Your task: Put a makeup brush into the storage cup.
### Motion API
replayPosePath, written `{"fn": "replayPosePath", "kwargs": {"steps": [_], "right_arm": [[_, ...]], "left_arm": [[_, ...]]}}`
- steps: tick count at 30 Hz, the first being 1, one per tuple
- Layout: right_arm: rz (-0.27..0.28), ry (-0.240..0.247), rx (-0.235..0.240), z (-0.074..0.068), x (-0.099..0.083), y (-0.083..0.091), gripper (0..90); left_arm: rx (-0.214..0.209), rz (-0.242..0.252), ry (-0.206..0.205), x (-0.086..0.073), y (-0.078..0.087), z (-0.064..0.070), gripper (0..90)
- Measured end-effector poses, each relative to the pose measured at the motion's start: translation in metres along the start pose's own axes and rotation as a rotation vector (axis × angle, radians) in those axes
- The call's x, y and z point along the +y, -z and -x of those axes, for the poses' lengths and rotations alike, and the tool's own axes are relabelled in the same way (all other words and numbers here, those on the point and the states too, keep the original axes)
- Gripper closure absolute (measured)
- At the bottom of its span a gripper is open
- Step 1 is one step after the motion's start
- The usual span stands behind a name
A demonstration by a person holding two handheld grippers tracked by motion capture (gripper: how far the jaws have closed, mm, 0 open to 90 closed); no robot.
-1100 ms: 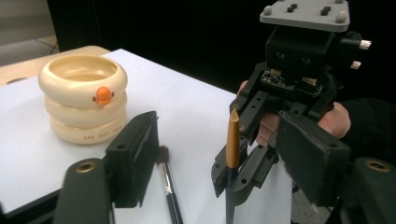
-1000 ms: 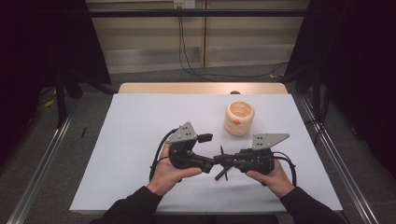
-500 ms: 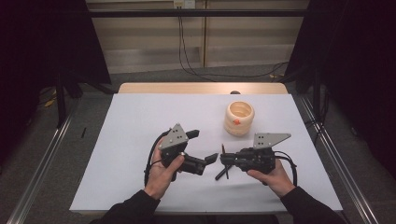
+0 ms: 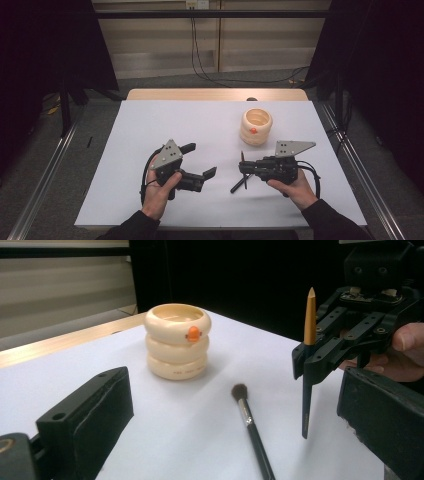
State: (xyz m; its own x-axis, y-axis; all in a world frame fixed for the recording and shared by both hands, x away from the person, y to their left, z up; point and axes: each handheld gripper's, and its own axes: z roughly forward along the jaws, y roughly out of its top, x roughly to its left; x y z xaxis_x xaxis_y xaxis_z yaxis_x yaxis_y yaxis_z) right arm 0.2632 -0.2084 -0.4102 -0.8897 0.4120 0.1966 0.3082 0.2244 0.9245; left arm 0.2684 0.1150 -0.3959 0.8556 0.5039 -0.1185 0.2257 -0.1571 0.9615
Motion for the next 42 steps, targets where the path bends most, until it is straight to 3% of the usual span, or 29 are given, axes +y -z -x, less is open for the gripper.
{"fn": "replayPosePath", "kwargs": {"steps": [4, 6, 7, 9, 12, 16, 21, 26, 34, 42], "right_arm": [[0.0, -0.001, -0.004, 0.001, 0.0, 0.001, 83.3], [0.002, -0.001, -0.004, 0.001, 0.0, 0.002, 83.3], [0.005, -0.004, -0.005, 0.001, 0.0, 0.002, 83.3], [0.006, -0.005, -0.009, 0.002, 0.0, 0.003, 83.3], [0.005, -0.005, -0.019, 0.003, 0.0, 0.005, 83.3], [0.012, -0.005, -0.03, 0.004, 0.001, 0.007, 83.3], [0.015, -0.012, -0.045, 0.006, 0.0, 0.01, 83.2], [0.019, -0.016, -0.06, 0.009, 0.0, 0.012, 83.2], [0.035, -0.028, -0.086, 0.011, 0.001, 0.017, 83.2], [0.043, -0.032, -0.113, 0.015, 0.004, 0.021, 83.2]], "left_arm": [[0.044, -0.019, 0.001, -0.006, 0.007, -0.002, 1.9], [0.067, -0.002, -0.001, -0.009, 0.011, -0.002, 1.4], [0.049, 0.015, -0.003, -0.01, 0.013, -0.003, 1.3], [0.083, 0.004, -0.025, -0.013, 0.019, -0.004, 1.0], [0.088, 0.004, -0.048, -0.018, 0.03, -0.005, 1.6], [0.124, 0.029, -0.022, -0.025, 0.041, -0.009, 1.4], [0.159, 0.022, -0.009, -0.032, 0.049, -0.013, 1.2], [0.176, 0.022, -0.021, -0.039, 0.057, -0.016, 1.1], [0.194, 0.041, 0.048, -0.051, 0.061, -0.022, 1.4], [0.186, 0.035, 0.013, -0.052, 0.063, -0.023, 1.0]]}}
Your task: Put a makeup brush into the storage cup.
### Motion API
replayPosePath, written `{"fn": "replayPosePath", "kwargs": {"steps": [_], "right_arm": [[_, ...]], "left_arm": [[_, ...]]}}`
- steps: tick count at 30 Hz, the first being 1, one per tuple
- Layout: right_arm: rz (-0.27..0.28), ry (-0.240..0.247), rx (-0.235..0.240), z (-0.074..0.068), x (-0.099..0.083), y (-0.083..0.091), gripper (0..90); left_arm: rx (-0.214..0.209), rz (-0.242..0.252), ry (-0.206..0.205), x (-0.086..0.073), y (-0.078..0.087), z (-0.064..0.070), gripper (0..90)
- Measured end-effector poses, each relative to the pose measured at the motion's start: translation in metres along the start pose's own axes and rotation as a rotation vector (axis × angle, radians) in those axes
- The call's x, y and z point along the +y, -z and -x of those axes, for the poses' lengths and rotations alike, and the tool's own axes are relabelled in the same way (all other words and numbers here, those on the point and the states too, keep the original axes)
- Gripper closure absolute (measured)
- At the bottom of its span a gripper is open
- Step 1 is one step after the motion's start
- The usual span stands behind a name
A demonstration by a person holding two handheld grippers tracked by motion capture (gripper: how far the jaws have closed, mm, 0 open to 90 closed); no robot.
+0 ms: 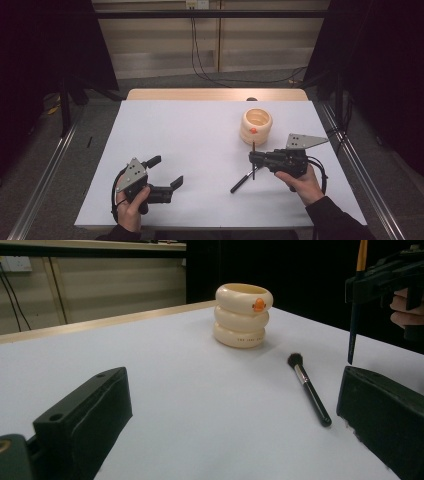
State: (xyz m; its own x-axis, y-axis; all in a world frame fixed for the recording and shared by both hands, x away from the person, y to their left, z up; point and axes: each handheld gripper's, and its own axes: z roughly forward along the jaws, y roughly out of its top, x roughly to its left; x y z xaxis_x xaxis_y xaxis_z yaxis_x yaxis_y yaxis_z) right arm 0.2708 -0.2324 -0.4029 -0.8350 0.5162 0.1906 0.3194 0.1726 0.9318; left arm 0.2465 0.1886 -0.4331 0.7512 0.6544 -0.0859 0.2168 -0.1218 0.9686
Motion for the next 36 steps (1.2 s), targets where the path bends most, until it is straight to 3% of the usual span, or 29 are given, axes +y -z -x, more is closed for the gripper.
{"fn": "replayPosePath", "kwargs": {"steps": [10, 19, 20, 24, 36], "right_arm": [[0.015, 0.002, -0.026, 0.009, 0.009, 0.003, 83.2], [0.054, 0.003, -0.062, 0.024, 0.032, 0.005, 83.2], [0.062, 0.002, -0.063, 0.026, 0.035, 0.005, 83.2], [0.075, -0.003, -0.087, 0.034, 0.045, 0.008, 83.2], [0.086, 0.014, -0.148, 0.051, 0.076, 0.008, 83.2]], "left_arm": [[0.013, 0.001, 0.008, 0.0, 0.0, 0.004, 0.9], [0.008, -0.007, -0.017, 0.0, 0.003, 0.003, 0.8], [0.01, 0.005, 0.003, 0.0, 0.002, 0.004, 0.7], [0.014, 0.002, 0.006, -0.001, 0.003, 0.003, 0.7], [0.016, -0.007, -0.017, 0.0, 0.003, 0.003, 0.9]]}}
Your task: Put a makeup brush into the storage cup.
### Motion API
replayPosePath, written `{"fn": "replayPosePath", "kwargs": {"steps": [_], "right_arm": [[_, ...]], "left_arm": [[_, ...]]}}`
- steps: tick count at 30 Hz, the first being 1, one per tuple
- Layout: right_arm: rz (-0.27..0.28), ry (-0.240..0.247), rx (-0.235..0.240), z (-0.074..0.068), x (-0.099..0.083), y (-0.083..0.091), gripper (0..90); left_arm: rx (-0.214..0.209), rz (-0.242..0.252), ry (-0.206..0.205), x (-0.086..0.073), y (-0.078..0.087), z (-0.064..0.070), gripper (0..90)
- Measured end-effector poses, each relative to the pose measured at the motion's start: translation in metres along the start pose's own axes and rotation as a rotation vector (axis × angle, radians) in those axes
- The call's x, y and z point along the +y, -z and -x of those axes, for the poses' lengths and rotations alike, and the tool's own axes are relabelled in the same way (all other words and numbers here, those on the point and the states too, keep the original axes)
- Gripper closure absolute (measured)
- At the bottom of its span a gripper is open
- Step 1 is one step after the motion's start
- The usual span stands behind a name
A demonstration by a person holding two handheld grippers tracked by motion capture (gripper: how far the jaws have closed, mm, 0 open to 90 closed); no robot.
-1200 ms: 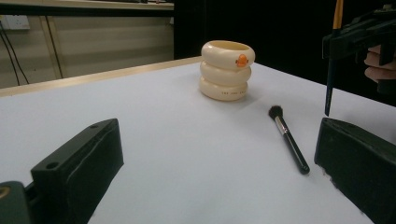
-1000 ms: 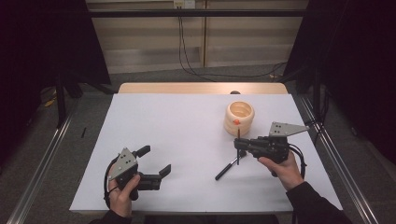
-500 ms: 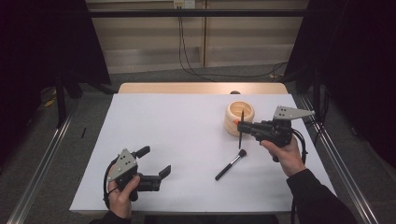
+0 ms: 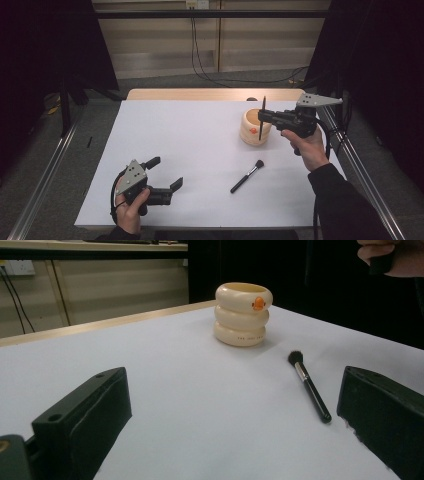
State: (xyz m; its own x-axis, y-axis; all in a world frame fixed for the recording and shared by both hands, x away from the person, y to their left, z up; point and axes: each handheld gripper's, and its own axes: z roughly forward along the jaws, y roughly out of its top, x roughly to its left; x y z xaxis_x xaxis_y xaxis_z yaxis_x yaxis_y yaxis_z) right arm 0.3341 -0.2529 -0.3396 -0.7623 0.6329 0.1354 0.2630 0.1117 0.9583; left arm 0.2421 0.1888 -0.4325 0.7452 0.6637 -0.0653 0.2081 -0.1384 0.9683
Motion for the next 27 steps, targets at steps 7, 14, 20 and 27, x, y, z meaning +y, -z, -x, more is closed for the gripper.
{"fn": "replayPosePath", "kwargs": {"steps": [7, 14, 20, 27], "right_arm": [[0.001, 0.014, -0.039, 0.011, 0.008, -0.011, 83.2], [0.026, -0.002, -0.089, 0.025, 0.011, -0.019, 83.2], [0.018, -0.009, -0.136, 0.037, 0.012, -0.027, 83.2], [0.019, -0.004, -0.175, 0.044, 0.008, -0.04, 83.2]], "left_arm": [[-0.006, -0.001, -0.003, 0.0, 0.0, -0.001, 1.0], [-0.005, 0.002, 0.009, -0.001, 0.0, -0.001, 1.0], [-0.001, -0.001, -0.006, -0.001, 0.001, -0.003, 1.2], [-0.006, -0.001, -0.005, -0.001, 0.001, -0.004, 1.2]]}}
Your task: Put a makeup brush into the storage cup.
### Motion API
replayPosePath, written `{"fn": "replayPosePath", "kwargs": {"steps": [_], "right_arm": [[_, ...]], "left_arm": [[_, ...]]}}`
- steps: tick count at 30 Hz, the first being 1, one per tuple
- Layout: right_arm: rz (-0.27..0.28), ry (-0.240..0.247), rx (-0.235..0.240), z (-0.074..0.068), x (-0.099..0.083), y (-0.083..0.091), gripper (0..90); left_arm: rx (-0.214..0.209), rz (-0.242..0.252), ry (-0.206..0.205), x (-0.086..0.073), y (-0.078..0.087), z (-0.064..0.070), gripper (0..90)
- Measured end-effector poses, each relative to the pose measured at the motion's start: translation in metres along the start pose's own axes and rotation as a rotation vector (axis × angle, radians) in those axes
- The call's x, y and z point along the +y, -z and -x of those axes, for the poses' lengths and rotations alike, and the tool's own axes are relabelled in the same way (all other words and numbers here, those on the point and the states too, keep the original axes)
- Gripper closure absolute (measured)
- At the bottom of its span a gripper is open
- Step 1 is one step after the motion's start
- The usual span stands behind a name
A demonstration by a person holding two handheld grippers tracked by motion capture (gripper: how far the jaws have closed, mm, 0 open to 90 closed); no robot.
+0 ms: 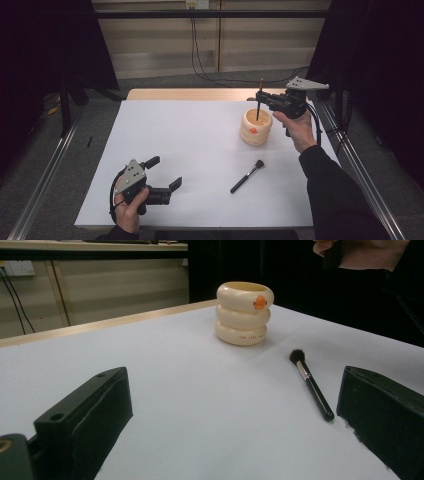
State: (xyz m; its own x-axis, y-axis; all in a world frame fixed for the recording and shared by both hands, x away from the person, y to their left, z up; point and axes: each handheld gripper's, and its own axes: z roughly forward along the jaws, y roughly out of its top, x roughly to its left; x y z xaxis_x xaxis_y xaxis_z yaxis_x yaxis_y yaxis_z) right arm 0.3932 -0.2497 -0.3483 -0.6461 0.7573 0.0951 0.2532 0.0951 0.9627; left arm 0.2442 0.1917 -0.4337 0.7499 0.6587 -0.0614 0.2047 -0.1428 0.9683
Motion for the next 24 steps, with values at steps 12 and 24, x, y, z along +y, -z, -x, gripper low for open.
{"fn": "replayPosePath", "kwargs": {"steps": [12, 24], "right_arm": [[-0.007, -0.016, -0.044, 0.013, -0.017, -0.009, 83.1], [-0.043, -0.029, -0.056, 0.014, -0.039, -0.014, 83.1]], "left_arm": [[0.014, 0.006, 0.015, 0.0, 0.0, -0.001, 0.9], [0.002, -0.003, 0.009, 0.0, -0.001, -0.001, 0.7]]}}
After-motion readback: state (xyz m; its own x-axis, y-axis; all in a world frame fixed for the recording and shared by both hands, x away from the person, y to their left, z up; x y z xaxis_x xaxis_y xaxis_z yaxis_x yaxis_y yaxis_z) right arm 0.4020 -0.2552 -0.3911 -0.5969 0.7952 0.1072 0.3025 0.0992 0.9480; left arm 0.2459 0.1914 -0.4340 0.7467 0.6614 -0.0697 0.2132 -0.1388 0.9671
